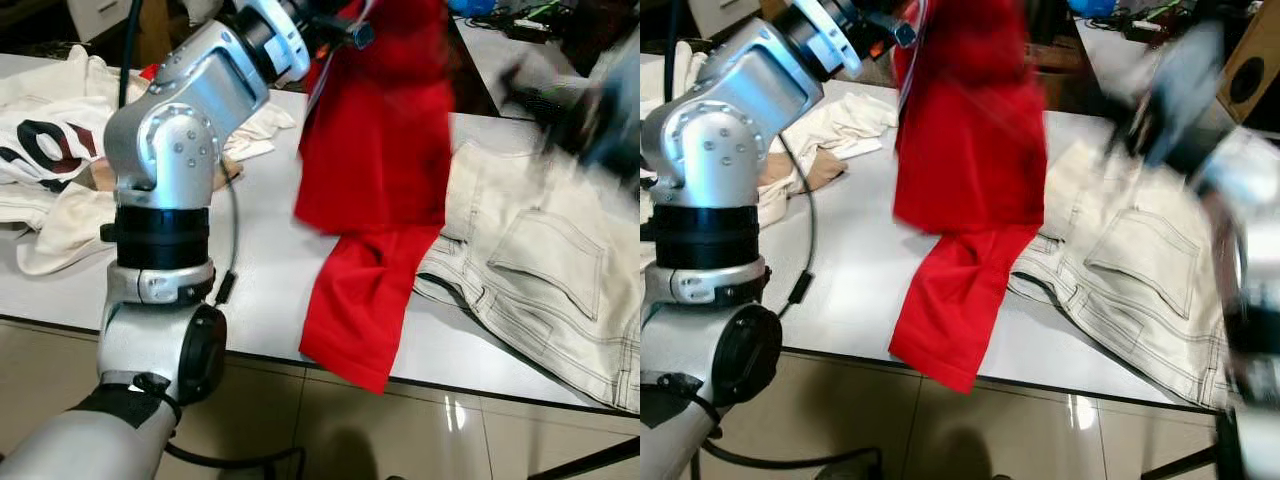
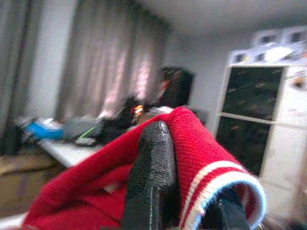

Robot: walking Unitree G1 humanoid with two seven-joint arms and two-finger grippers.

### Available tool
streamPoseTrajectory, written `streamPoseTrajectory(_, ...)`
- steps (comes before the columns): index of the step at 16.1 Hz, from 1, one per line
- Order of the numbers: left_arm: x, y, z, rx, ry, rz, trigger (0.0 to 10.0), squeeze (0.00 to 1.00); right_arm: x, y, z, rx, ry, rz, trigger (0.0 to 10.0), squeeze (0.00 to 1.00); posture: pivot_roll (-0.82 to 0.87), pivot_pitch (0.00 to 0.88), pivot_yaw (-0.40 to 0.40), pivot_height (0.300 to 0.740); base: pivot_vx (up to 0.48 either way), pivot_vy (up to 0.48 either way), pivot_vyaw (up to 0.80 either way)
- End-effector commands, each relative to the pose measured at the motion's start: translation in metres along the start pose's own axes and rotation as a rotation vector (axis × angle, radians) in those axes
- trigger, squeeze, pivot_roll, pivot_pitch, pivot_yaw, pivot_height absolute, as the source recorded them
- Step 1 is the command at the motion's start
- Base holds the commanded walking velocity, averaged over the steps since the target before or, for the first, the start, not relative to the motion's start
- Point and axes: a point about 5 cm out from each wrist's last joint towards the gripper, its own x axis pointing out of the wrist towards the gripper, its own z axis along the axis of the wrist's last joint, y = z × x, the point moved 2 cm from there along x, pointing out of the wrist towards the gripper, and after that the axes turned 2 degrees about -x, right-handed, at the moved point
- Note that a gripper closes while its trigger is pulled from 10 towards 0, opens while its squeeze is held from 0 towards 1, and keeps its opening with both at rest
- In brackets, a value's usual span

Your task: Hang hanger

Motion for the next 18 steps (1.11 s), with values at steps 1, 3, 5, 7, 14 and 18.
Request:
streamPoseTrajectory(1,0.006,-0.004,0.006,0.036,-0.002,-0.007,10.0,0.0,-0.001,0.011,0.002,0.002,0.014,0.072,10.0,0.0,-0.07,0.0,-0.027,0.74,0.0,0.0,0.0)
streamPoseTrajectory(3,0.007,-0.008,0.018,0.048,-0.022,-0.044,10.0,0.0,-0.006,0.039,-0.023,0.024,0.144,0.159,10.0,0.0,-0.08,0.0,-0.012,0.74,0.0,0.0,0.0)
streamPoseTrajectory(5,0.002,-0.027,0.029,0.068,-0.018,-0.165,10.0,0.0,0.003,0.043,-0.045,-0.007,0.269,0.115,10.0,0.0,-0.09,0.0,-0.005,0.74,0.0,0.0,0.0)
streamPoseTrajectory(7,-0.004,-0.044,0.031,0.067,0.015,-0.265,10.0,0.0,0.02,0.039,-0.048,0.008,0.275,0.065,10.0,0.0,-0.08,0.0,-0.009,0.74,0.0,0.0,0.0)
streamPoseTrajectory(14,-0.011,-0.07,0.072,0.032,-0.07,-0.396,10.0,0.0,0.073,-0.058,-0.03,-0.475,0.471,-0.22,10.0,0.0,-0.03,0.0,-0.03,0.74,0.0,0.0,0.0)
streamPoseTrajectory(18,-0.013,-0.07,0.091,0.039,-0.114,-0.367,10.0,0.0,0.075,-0.121,0.111,-0.629,0.038,-0.628,10.0,0.0,-0.02,0.0,-0.057,0.74,0.0,0.0,0.0)
